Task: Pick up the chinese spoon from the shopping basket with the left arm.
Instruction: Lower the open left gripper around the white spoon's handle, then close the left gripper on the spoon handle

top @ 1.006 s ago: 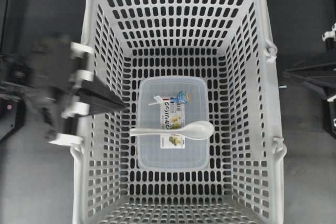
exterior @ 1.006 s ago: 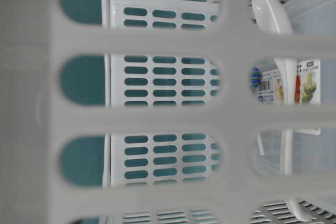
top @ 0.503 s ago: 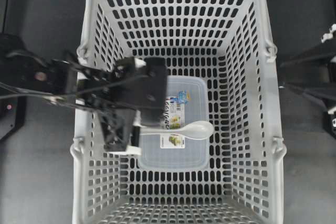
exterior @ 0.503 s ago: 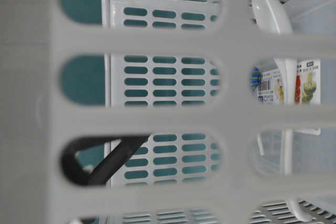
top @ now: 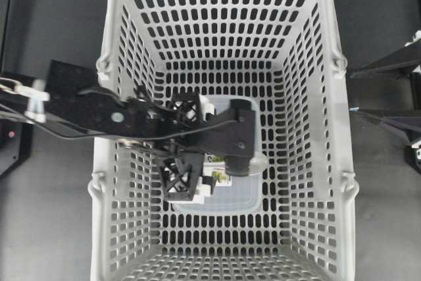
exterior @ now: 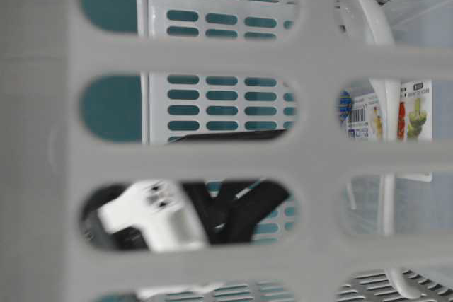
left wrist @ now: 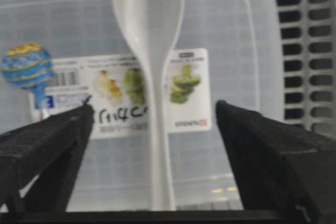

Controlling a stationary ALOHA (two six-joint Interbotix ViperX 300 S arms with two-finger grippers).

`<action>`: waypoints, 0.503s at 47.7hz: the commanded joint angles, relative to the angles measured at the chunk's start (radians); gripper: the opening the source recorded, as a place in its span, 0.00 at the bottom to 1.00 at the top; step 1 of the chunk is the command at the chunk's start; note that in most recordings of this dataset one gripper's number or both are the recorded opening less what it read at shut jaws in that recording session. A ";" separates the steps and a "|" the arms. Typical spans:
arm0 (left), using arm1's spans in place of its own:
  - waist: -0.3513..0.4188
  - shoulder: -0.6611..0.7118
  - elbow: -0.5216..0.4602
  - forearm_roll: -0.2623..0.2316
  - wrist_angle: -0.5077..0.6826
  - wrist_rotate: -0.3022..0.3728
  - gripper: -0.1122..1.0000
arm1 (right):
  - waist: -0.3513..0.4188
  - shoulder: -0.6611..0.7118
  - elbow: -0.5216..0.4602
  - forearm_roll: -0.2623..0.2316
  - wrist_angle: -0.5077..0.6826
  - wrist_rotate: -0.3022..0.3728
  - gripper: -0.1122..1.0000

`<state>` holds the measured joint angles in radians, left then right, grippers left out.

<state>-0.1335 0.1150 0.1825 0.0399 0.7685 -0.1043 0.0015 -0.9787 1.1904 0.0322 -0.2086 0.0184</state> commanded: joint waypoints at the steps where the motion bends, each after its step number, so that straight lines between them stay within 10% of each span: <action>1: -0.008 0.015 -0.029 0.005 0.000 0.000 0.90 | 0.000 0.006 -0.008 0.003 -0.005 0.000 0.70; 24: -0.011 0.077 0.000 0.003 -0.011 -0.005 0.83 | -0.009 0.005 -0.002 0.003 -0.005 0.000 0.69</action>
<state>-0.1411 0.1917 0.1841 0.0414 0.7670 -0.1058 -0.0061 -0.9787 1.1965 0.0322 -0.2086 0.0184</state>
